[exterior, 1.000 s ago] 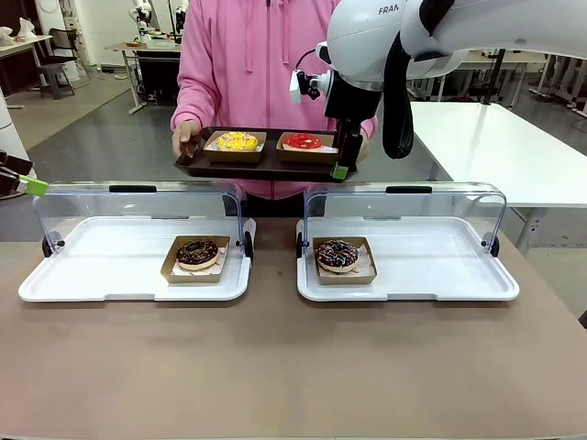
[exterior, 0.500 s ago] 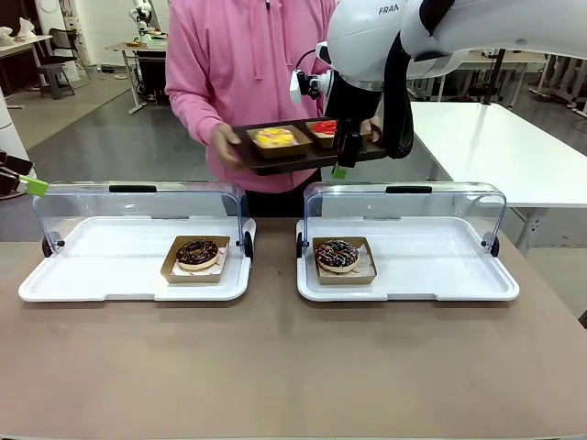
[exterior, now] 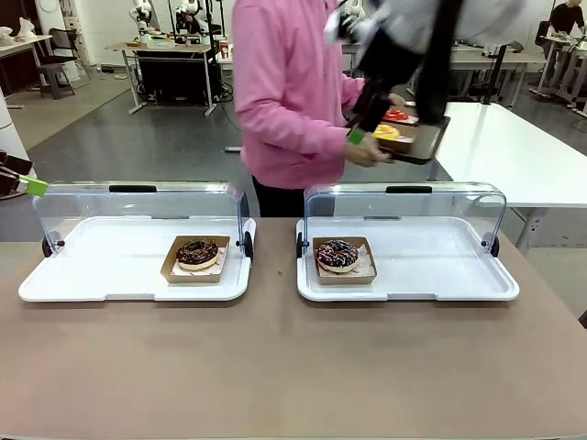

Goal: Provide the desired donut to the person.
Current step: Place the picked Paper togo box onto the Handle tray extended by the person.

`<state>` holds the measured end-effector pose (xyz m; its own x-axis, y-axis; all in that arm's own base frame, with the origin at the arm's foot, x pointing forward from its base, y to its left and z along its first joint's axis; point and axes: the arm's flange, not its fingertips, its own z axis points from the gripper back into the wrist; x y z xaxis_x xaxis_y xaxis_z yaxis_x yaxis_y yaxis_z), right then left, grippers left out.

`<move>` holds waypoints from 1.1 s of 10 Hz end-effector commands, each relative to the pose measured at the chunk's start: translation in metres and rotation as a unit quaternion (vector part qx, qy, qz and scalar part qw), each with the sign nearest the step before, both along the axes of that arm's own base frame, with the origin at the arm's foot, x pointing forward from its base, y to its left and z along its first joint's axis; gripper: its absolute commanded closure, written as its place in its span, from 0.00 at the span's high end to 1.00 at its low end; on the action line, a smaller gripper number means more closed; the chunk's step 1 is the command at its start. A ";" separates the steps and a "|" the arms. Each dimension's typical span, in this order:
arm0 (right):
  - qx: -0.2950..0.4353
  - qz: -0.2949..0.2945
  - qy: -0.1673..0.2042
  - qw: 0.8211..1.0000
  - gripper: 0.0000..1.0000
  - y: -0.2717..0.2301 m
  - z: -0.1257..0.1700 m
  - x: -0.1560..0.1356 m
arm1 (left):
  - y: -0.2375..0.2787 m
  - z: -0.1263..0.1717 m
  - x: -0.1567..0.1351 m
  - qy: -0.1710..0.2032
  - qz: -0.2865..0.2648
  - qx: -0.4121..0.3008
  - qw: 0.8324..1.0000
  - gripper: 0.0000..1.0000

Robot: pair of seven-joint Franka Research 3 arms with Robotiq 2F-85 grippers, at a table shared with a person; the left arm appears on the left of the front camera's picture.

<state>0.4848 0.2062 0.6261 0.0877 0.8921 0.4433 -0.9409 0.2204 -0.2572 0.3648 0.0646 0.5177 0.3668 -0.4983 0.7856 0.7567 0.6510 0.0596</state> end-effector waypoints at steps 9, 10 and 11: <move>0.235 -0.093 -0.048 0.966 1.00 -0.223 -0.065 -0.129 | 0.000 -0.002 0.000 -0.003 0.000 -0.007 1.000 1.00; 0.238 -0.108 -0.066 0.963 1.00 -0.227 -0.066 -0.132 | 0.000 -0.002 0.000 -0.003 0.000 -0.007 1.000 1.00; 0.243 -0.129 -0.077 0.958 1.00 -0.230 -0.066 -0.134 | 0.000 -0.002 0.000 -0.003 0.000 -0.007 1.000 1.00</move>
<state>0.3505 -0.0303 0.5682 0.1985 0.5574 0.8062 -0.8271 0.5366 -0.1673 0.3648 0.0645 0.5178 0.3668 -0.4986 0.7854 0.7566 0.6511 0.0600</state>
